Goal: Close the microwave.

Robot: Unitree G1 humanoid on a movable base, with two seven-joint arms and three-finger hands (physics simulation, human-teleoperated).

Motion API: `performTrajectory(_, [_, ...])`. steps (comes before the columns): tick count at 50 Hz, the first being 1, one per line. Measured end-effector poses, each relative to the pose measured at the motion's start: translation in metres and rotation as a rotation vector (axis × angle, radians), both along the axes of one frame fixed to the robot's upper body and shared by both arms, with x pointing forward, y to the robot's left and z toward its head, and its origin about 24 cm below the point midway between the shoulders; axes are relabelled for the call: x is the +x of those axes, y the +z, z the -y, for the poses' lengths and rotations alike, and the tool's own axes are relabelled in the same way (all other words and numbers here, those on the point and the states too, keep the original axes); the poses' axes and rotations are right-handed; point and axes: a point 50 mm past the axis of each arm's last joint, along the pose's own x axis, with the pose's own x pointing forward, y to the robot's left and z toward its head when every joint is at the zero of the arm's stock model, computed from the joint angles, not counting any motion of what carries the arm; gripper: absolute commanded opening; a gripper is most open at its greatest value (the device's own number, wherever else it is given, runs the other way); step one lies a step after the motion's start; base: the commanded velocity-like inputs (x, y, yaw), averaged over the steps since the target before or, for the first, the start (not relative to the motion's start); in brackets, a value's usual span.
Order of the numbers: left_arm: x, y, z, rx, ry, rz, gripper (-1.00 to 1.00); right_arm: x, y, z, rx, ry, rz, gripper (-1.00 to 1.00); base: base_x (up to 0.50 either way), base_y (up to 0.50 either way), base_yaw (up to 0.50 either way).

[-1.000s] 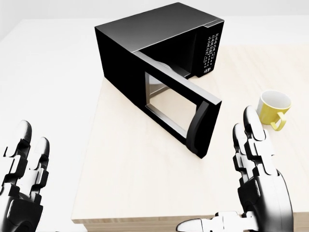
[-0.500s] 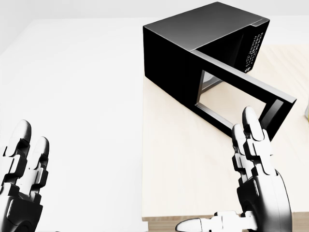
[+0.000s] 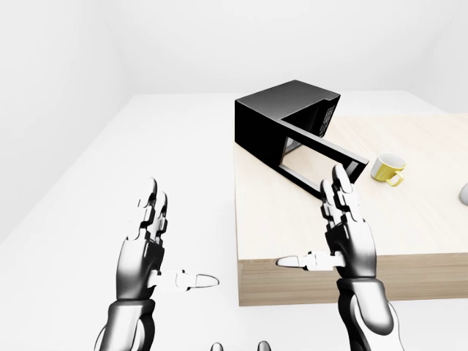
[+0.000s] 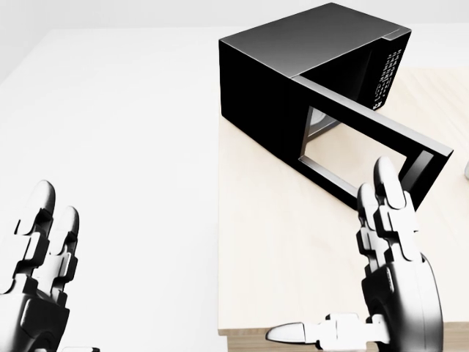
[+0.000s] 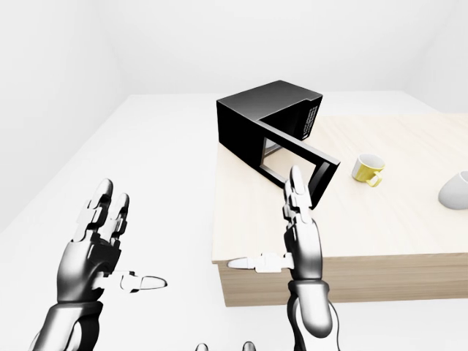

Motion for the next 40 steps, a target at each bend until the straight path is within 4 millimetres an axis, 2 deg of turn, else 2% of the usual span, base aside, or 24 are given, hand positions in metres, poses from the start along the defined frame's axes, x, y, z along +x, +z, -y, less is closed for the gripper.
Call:
performTrajectory(6, [0.0001,0.0005,0.0003,0.008,0.001,0.002,1.0,-0.0002,0.0024,-0.0003,0.007,0.0,0.011,1.0,0.06,0.0,0.0])
performTrajectory(36, [-0.0009,0.0009,-0.0004,0.003,0.003,0.003,1.0,-0.001,0.0055,-0.0006,0.014,0.008,0.026,1.0,0.5,0.04,0.0])
performTrajectory(40, [-0.0015,0.0001,-0.0001,-0.001,0.0,-0.002,1.0,-0.0008,0.0041,-0.0004,0.011,0.002,0.019,1.0,0.07,0.01,0.0])
